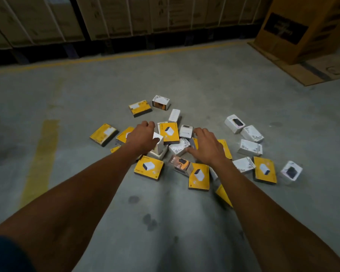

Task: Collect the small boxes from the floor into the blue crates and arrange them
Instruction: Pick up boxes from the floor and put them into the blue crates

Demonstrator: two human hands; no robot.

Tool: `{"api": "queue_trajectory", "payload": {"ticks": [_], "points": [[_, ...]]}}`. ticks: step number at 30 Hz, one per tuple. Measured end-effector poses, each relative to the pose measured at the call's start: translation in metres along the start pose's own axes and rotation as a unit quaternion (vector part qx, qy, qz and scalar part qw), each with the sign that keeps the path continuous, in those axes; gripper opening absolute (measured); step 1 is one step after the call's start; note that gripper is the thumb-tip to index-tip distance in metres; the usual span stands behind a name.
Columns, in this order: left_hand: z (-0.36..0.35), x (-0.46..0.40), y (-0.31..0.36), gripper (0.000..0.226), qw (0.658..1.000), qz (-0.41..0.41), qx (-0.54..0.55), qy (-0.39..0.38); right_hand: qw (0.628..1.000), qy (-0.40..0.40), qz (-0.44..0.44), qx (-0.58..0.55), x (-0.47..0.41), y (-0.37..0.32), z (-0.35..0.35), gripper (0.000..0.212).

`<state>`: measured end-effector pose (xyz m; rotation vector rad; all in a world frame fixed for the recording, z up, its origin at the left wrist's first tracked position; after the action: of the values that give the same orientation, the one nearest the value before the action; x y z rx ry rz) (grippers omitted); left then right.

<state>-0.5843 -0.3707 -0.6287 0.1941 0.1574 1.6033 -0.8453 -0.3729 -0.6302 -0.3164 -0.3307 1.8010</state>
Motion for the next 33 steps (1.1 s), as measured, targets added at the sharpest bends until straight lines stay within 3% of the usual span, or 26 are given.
{"api": "queue_trajectory", "payload": {"ticks": [7,12,16,19,21,24,27,30,33], "points": [[-0.106,-0.035,-0.020,0.064,0.998,0.004,0.011,0.057,0.999,0.014,0.023,0.027,-0.038,0.051,-0.098,0.087],[-0.149,-0.061,-0.023,0.077,0.994,0.029,0.008,0.104,0.998,-0.023,0.026,0.055,-0.057,0.077,-0.146,0.106],[-0.170,-0.080,-0.026,0.098,0.995,0.073,-0.010,0.060,0.993,-0.084,0.041,0.067,-0.063,0.081,-0.184,0.117],[-0.188,-0.085,-0.030,0.099,0.994,0.103,0.039,0.024,0.979,-0.165,0.049,0.108,-0.058,0.072,-0.211,0.130],[-0.199,-0.084,-0.032,0.093,0.990,0.115,0.079,0.024,0.973,-0.189,0.061,0.118,-0.054,0.064,-0.227,0.118],[-0.195,-0.078,-0.030,0.090,0.980,0.128,0.145,0.057,0.980,-0.153,0.056,0.114,-0.056,0.052,-0.232,0.083],[-0.173,-0.078,-0.029,0.092,0.948,0.146,0.255,0.123,0.993,-0.105,0.013,0.053,-0.071,0.039,-0.205,0.078],[-0.137,-0.076,-0.029,0.094,0.877,0.168,0.407,0.193,0.995,-0.026,-0.063,-0.075,-0.090,0.028,-0.158,0.076],[-0.079,-0.069,-0.020,0.066,0.784,0.196,0.542,0.229,0.942,0.064,-0.166,-0.285,-0.098,0.015,-0.097,0.059]]}}
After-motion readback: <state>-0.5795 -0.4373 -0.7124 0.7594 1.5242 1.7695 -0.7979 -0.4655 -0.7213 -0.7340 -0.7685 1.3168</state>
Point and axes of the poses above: each hand's wrist, its own x-axis away from the middle knuckle, its own z-axis out of the back of the hand, y = z × x, the point moved 1 cm from there along -x, towards the middle knuckle, and after that the axes turned 4 degrees about y, right-handed, at the moved point
